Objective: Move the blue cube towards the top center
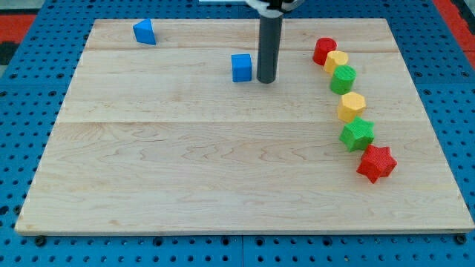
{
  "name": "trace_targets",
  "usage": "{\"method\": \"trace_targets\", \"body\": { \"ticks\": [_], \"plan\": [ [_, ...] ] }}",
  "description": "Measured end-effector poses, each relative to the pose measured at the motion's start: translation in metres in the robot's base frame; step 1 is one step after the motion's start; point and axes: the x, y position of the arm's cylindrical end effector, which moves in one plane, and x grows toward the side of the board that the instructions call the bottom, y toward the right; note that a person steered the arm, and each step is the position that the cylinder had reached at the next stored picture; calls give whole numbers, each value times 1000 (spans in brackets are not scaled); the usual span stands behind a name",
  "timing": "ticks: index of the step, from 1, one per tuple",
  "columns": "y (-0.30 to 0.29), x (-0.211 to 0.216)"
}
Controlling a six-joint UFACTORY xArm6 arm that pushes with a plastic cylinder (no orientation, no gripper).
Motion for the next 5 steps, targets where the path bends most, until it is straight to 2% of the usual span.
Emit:
{"method": "trace_targets", "body": {
  "ticks": [1,3,4,5],
  "plan": [
    [-22,-11],
    [-28,-82],
    [-33,-80],
    [-82,-74]
  ]
}}
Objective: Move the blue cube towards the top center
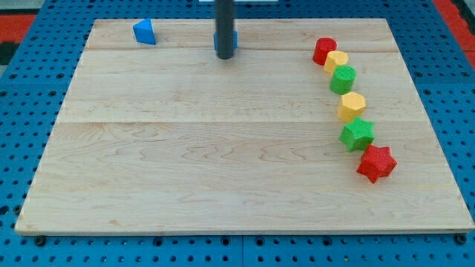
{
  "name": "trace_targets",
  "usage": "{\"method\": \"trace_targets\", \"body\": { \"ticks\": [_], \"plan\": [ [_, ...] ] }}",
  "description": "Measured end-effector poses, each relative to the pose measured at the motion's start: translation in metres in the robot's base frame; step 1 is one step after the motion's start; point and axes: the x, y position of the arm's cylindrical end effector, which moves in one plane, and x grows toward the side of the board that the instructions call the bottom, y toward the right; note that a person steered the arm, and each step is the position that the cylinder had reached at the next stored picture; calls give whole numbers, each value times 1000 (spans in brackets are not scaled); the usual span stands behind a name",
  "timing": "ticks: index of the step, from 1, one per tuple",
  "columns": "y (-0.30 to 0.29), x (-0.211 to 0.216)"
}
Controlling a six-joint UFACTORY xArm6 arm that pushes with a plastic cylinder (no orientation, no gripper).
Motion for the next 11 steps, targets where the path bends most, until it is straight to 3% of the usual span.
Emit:
{"method": "trace_targets", "body": {
  "ticks": [1,2,5,7,11],
  "plan": [
    [-22,-24],
    [21,-31],
    [50,-8],
    [64,-42],
    [80,-29]
  ]
}}
